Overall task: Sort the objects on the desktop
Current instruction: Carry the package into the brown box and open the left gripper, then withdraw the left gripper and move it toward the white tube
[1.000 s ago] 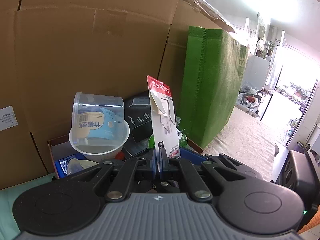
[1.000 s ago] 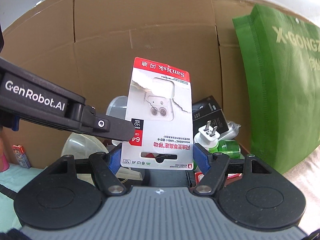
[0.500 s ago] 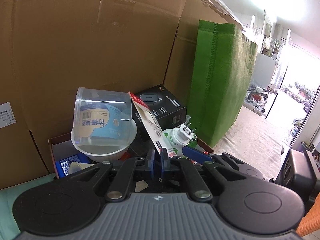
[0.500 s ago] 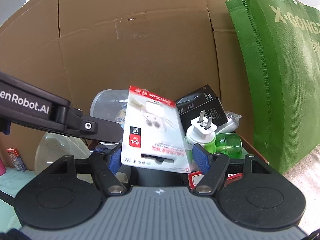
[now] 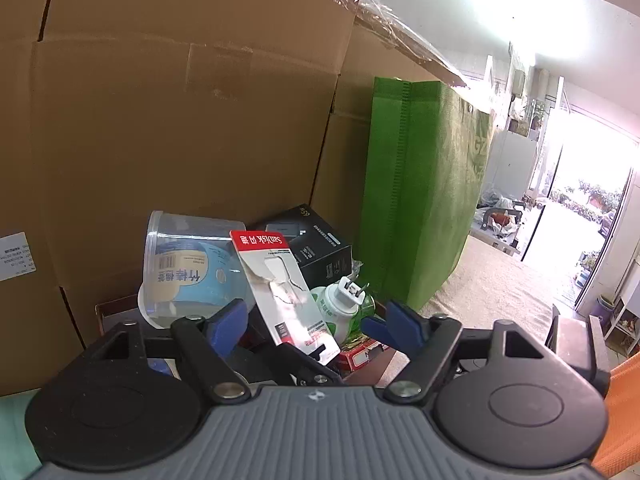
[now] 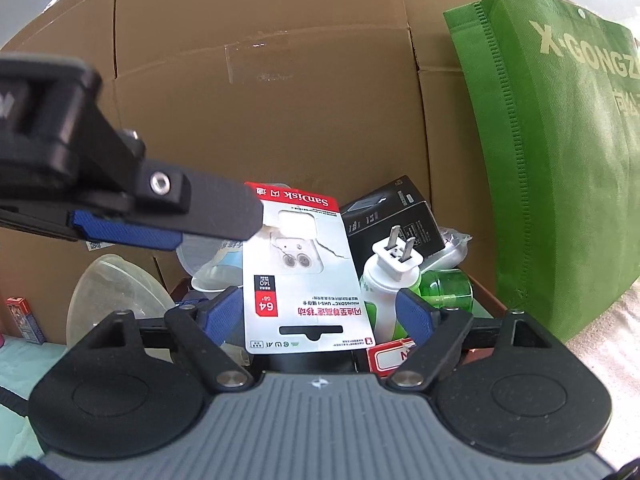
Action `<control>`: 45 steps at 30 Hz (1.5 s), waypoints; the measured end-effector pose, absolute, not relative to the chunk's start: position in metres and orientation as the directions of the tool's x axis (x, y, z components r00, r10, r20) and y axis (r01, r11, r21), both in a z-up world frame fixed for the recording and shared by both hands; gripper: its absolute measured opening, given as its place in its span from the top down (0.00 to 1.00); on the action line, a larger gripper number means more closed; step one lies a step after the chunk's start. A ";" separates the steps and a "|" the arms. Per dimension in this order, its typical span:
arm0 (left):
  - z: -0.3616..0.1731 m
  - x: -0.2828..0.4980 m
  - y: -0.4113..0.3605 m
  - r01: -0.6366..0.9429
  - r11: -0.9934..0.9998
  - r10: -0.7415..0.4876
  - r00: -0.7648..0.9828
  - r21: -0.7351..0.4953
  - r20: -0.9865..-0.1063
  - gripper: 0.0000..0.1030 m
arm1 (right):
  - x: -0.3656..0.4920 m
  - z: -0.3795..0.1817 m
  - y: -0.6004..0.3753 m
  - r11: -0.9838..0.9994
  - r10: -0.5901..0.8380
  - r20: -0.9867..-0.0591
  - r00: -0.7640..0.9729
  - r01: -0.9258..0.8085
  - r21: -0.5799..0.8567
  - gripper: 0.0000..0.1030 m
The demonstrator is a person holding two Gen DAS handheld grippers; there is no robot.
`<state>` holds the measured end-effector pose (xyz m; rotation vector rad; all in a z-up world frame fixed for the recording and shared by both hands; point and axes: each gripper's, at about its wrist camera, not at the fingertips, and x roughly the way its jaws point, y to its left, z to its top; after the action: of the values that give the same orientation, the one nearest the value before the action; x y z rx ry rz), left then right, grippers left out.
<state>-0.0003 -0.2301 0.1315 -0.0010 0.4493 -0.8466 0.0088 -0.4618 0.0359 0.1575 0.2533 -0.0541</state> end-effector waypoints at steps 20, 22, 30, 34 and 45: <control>0.114 -0.047 -0.194 0.672 0.706 -0.700 0.614 -0.223 -0.365 0.04 | -0.043 0.054 -0.432 0.990 -0.047 -0.244 0.969 0.077 0.116 0.02; 0.112 -0.051 -0.189 0.654 0.721 -0.685 0.626 -0.228 -0.371 0.04 | -0.049 0.056 -0.427 0.991 -0.045 -0.244 0.969 0.074 0.111 0.02; 0.103 -0.067 -0.159 0.559 0.782 -0.623 0.675 -0.277 -0.395 0.04 | -0.071 0.056 -0.405 0.997 -0.036 -0.261 0.965 0.054 0.061 0.02; 0.101 -0.077 -0.146 0.539 0.792 -0.611 0.686 -0.287 -0.396 0.03 | -0.082 0.056 -0.394 0.998 -0.020 -0.260 0.965 0.036 0.055 0.02; 0.097 -0.095 -0.121 0.509 0.815 -0.579 0.707 -0.277 -0.406 0.03 | -0.099 0.055 -0.359 0.999 0.047 -0.269 0.962 -0.038 0.039 0.02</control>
<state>-0.0948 -0.1209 0.0965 -0.1481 0.5006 -0.6064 -0.0987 -0.3588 0.0547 0.0335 0.2736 0.0427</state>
